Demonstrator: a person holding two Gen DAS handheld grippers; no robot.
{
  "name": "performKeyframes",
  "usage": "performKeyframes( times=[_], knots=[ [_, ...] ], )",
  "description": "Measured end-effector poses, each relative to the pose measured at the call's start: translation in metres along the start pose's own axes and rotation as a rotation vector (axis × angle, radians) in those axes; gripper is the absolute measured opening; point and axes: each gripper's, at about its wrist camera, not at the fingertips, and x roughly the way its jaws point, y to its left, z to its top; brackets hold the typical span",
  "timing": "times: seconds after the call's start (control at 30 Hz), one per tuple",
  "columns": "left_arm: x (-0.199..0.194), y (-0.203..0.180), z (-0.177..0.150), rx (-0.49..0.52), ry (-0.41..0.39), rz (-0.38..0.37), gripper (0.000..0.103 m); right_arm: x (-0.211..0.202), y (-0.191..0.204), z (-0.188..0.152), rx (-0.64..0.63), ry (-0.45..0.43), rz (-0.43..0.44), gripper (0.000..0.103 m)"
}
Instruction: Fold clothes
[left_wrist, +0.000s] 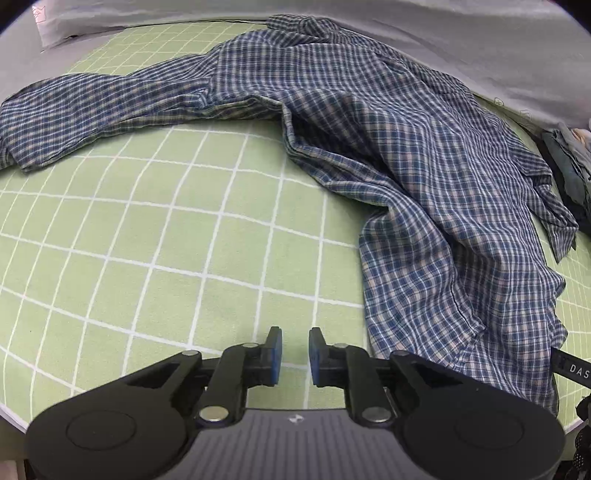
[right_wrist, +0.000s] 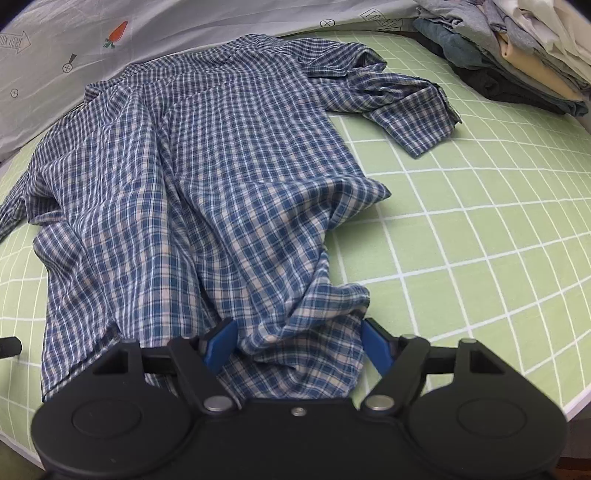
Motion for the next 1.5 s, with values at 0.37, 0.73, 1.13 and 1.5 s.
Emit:
performKeyframes(
  times=[0.37, 0.73, 1.13, 1.5],
  knots=[
    [0.011, -0.111, -0.004, 0.427, -0.036, -0.130, 0.048, 0.001, -0.021, -0.018, -0.019, 0.038, -0.047, 0.103],
    [0.037, -0.153, -0.021, 0.618, -0.036, -0.066, 0.033, 0.005, -0.024, -0.015, -0.103, 0.034, -0.008, 0.103],
    [-0.004, -0.035, -0.010, 0.124, -0.136, 0.131, 0.004, 0.009, -0.020, -0.006, -0.065, 0.032, -0.029, 0.103],
    [-0.044, 0.116, -0.088, -0.382, -0.103, 0.293, 0.004, 0.009, -0.007, -0.011, -0.007, 0.038, -0.057, 0.103]
  ],
)
